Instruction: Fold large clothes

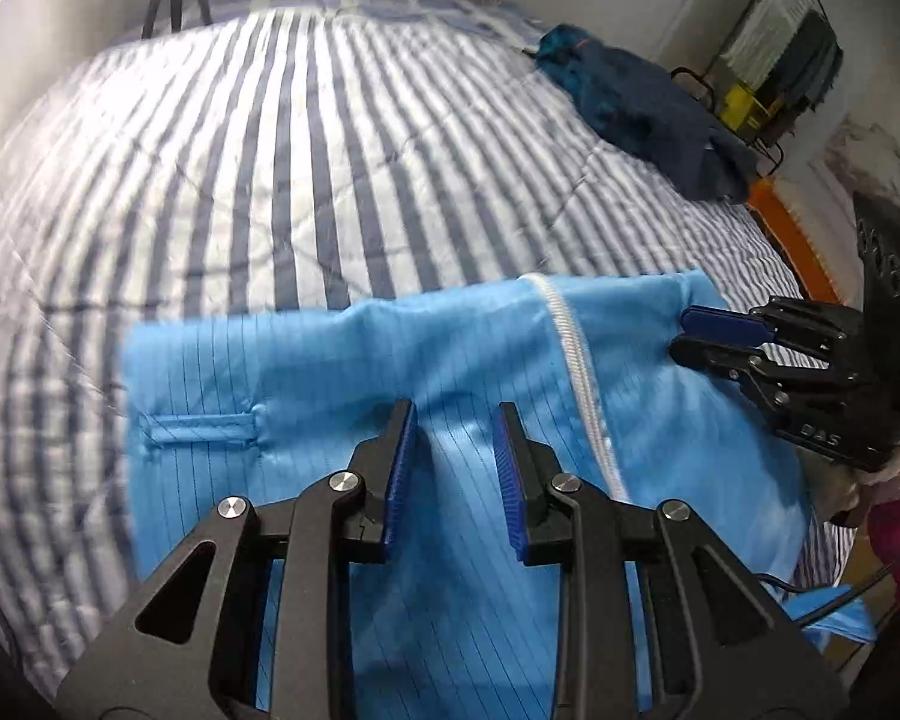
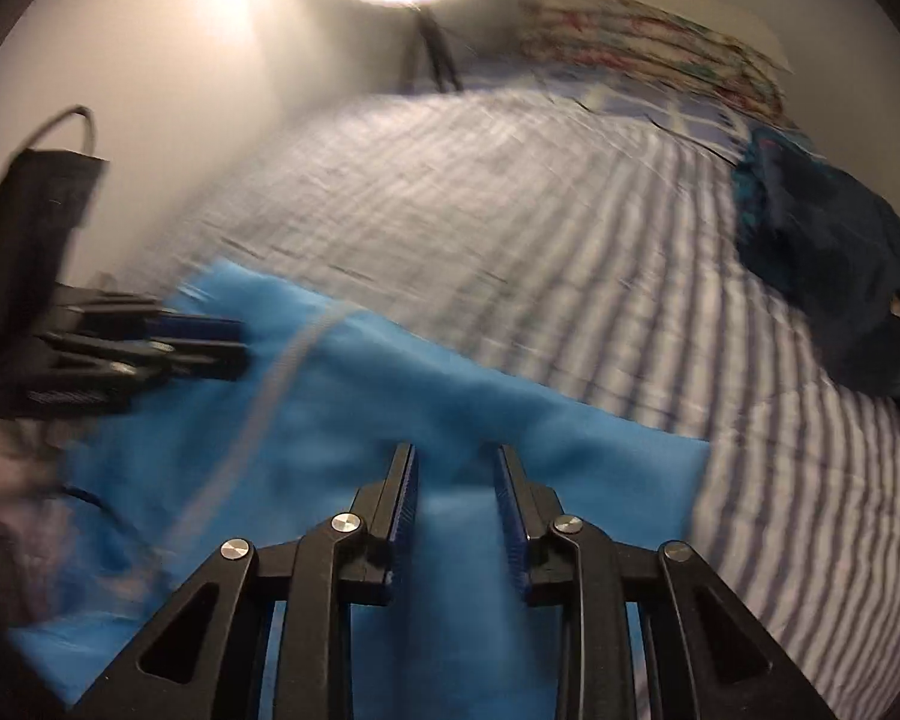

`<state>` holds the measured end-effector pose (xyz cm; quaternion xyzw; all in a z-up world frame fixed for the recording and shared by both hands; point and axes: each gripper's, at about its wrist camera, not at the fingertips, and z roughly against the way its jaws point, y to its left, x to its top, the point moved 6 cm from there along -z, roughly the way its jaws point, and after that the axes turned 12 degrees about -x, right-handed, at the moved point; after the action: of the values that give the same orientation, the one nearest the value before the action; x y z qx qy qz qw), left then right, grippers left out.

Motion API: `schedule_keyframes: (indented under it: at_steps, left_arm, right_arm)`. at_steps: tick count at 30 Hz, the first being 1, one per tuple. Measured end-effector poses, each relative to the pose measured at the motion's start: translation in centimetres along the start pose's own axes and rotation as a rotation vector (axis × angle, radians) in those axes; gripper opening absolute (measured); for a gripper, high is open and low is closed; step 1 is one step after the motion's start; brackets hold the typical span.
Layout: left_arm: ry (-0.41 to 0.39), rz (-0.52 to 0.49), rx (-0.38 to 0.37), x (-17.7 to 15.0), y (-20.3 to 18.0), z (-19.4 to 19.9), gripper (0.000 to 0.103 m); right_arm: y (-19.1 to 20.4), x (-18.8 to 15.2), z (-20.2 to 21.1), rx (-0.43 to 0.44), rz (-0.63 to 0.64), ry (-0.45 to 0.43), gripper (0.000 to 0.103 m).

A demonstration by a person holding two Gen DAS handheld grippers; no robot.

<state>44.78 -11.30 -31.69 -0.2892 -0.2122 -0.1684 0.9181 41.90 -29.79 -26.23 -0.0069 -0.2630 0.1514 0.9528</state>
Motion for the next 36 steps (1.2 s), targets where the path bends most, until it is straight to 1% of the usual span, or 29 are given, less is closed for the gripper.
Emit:
schedule_keyframes:
  at_steps: [2,4,5,7,9,11,13,14,15,17,19,20,21,22,24,27,28,30,32,34,36]
  left_arm:
    - [-0.005,0.021,0.000,0.3,0.1,0.0,0.026]
    - [0.010,0.013,0.017,0.6,-0.2,0.7,0.026]
    - [0.003,0.008,0.021,0.8,-0.4,1.3,0.026]
    - [-0.044,0.007,0.009,0.6,-1.0,4.1,0.026]
    - [-0.087,0.005,-0.017,-0.1,-2.0,6.8,0.026]
    - [-0.115,-0.012,-0.039,-1.5,-3.3,9.3,0.026]
    - [-0.130,-0.021,-0.057,-3.2,-4.4,11.7,0.026]
    - [-0.141,-0.024,-0.067,-4.1,-5.1,12.9,0.026]
    - [-0.157,-0.027,-0.076,-5.0,-5.8,14.3,0.026]
    - [-0.182,-0.040,-0.088,-7.1,-7.4,17.4,0.026]
    - [-0.213,-0.066,-0.087,-8.9,-9.1,21.0,0.026]
    - [-0.224,-0.072,-0.084,-9.0,-9.9,22.2,0.026]
    - [-0.240,-0.080,-0.081,-9.5,-10.9,23.7,0.026]
    - [-0.260,-0.090,-0.076,-10.1,-11.9,25.6,0.026]
    - [-0.302,-0.113,-0.068,-11.4,-14.1,29.3,0.026]
    - [-0.339,-0.146,-0.069,-12.8,-17.2,33.7,0.026]
    - [-0.351,-0.168,-0.071,-13.4,-18.8,35.5,0.026]
    - [-0.363,-0.195,-0.081,-13.9,-20.7,37.6,0.027]
    - [-0.374,-0.219,-0.106,-14.4,-22.8,39.7,0.028]
    - [-0.387,-0.230,-0.155,-14.8,-24.7,41.7,0.035]
    - [-0.389,-0.230,-0.184,-15.1,-25.9,42.9,0.036]
  right_arm:
    - [-0.8,-0.3,-0.7,-0.006,-0.007,0.009,0.023]
    - [-0.9,0.1,-0.2,-0.015,-0.010,0.005,0.024]
    - [-1.0,0.2,0.5,-0.020,-0.011,-0.005,0.027]
    - [-1.5,0.3,2.3,-0.016,-0.022,-0.041,0.029]
    - [-1.7,0.0,4.8,0.023,-0.050,-0.084,0.033]
    - [-1.9,-0.6,7.8,0.050,-0.069,-0.131,0.034]
    - [-2.2,-1.3,11.3,0.067,-0.096,-0.189,0.041]
    - [-2.3,-1.7,13.2,0.076,-0.111,-0.216,0.050]
    - [-2.5,-2.2,15.2,0.079,-0.126,-0.245,0.053]
    - [-2.8,-3.2,19.2,0.084,-0.147,-0.295,0.053]
    - [-3.1,-4.2,23.1,0.075,-0.164,-0.341,0.053]
    - [-3.3,-4.6,24.9,0.072,-0.168,-0.363,0.054]
    - [-3.5,-5.3,27.5,0.061,-0.175,-0.395,0.057]
    - [-3.6,-5.9,29.3,0.050,-0.180,-0.416,0.059]
    - [-3.9,-7.2,33.3,0.020,-0.187,-0.467,0.067]
    - [-4.2,-9.0,37.9,-0.004,-0.193,-0.517,0.071]
    - [-4.2,-9.7,39.5,-0.007,-0.192,-0.533,0.071]
    - [-4.3,-10.7,42.1,-0.022,-0.188,-0.559,0.072]
    - [-4.3,-11.5,44.6,-0.037,-0.177,-0.582,0.072]
    - [-4.4,-11.9,46.9,-0.052,-0.171,-0.602,0.073]
    - [-4.5,-12.2,48.6,-0.047,-0.169,-0.619,0.072]
